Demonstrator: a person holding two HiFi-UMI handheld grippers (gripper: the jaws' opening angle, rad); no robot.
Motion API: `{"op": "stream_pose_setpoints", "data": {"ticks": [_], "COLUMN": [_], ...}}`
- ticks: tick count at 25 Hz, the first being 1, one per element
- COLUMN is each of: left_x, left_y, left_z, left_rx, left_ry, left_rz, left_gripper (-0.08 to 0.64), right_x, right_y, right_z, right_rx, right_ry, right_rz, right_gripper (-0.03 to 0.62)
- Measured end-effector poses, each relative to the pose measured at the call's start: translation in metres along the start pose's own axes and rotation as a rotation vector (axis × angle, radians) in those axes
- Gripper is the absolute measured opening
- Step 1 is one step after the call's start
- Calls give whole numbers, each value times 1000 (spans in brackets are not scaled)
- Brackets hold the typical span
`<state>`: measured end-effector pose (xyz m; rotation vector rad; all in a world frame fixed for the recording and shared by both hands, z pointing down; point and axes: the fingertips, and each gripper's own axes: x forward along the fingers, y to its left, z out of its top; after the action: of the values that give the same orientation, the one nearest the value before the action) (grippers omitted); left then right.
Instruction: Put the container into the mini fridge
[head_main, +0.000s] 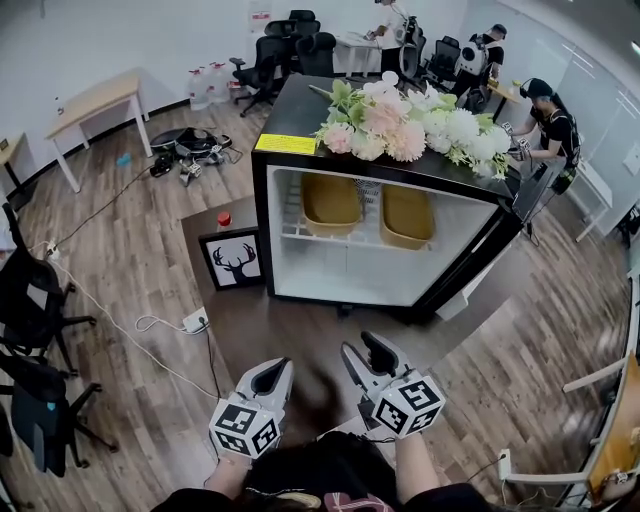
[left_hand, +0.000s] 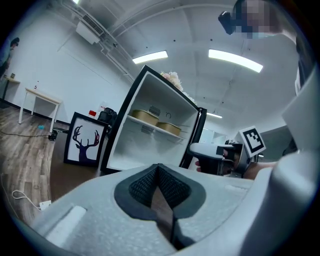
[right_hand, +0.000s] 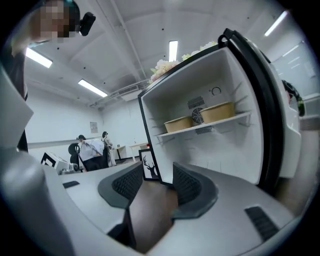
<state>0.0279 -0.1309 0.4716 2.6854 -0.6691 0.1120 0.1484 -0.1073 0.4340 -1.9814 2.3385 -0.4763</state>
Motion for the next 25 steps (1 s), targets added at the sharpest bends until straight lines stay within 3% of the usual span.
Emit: {"op": "stream_pose_setpoints", "data": {"ticks": [3, 12, 16, 22, 25], "left_x": [2, 7, 14, 20, 22], "left_y": [-10, -25, -33, -48, -51], "left_z": [-7, -20, -24, -29, -33], "left_rx": [0, -12, 13, 19, 23], "left_ry": [13, 16, 33, 21, 29], "left_rz": [-31, -11, -1, 11, 18], "left_gripper": [9, 9, 9, 9, 9], "right_x": [-8, -18, -24, -39, -42], "right_y": [-4, -4, -7, -27, -30], "right_z": [-9, -37, -48, -48, -50], "right_rx": [56, 20, -11, 9, 11], "right_ry": [-20, 19, 58, 26, 31], "right_rz": [-9, -33, -52, -131, -105], "right_gripper": [186, 158, 103, 38, 9]}}
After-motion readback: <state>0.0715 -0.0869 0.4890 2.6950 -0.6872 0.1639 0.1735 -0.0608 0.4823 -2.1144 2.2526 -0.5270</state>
